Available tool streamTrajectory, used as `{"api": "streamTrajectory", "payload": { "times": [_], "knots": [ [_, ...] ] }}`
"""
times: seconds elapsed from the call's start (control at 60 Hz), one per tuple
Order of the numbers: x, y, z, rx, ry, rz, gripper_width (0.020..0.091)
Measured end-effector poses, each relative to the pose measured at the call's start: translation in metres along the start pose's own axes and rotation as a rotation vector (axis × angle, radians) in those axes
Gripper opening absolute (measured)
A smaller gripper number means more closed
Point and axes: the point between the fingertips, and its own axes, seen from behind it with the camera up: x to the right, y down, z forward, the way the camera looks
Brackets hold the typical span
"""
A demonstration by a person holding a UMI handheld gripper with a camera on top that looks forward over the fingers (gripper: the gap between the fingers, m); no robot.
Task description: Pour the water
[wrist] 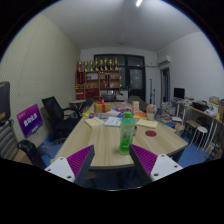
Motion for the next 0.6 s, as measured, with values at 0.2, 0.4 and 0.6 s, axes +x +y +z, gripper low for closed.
{"api": "streamTrajectory", "payload": {
  "times": [0.2,0.4,0.6],
  "knots": [
    [0.049,0.024,0.125,0.004,-0.003,-0.011,0.0822],
    [0.064,0.034,0.221,0.021,-0.020,-0.006,0.0823],
    [0.062,0.039,0.259,0.028,-0.061,-0.058,0.0472]
  ]
}}
